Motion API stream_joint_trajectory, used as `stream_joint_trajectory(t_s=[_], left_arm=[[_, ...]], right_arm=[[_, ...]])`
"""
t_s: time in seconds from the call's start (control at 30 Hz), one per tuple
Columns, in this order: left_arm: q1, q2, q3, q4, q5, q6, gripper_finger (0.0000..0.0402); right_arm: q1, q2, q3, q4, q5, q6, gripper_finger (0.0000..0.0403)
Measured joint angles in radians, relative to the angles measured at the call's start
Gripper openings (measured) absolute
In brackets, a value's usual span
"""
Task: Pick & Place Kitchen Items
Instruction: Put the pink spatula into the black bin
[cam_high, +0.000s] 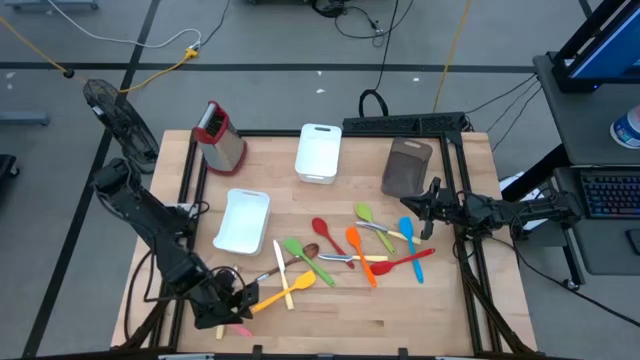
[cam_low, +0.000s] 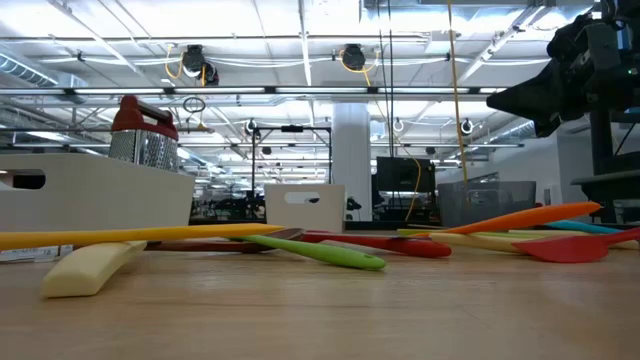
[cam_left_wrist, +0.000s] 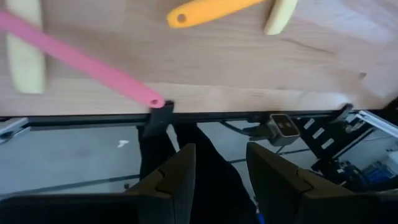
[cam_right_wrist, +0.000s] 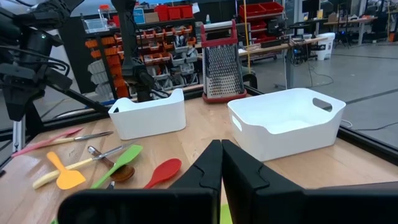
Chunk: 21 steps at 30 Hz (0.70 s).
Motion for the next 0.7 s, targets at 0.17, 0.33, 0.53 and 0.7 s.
stream_joint_trajectory(t_s=[0.17,0.33,0.53,0.7], left_arm=[[-0.029,0.010,0.000,-0.045,0.046,-0.044,0.0150],[-0.073,0.070,0.000,-0.036,0.053,-0.066,0.0150],[-0.089,0.136,0.000,0.044,0.090,-0.093,0.0150],[-0.093,0.158,0.000,0.053,0.098,-0.021,0.0150]], right_arm=[[0.000,0.000,0.000,-0.004,0.000,0.000,0.0004],[0.000,0.000,0.000,-0.004,0.000,0.000,0.0004],[0.000,0.000,0.000,-0.004,0.000,0.000,0.0004],[0.000,0.000,0.000,-0.004,0.000,0.000,0.0004]])
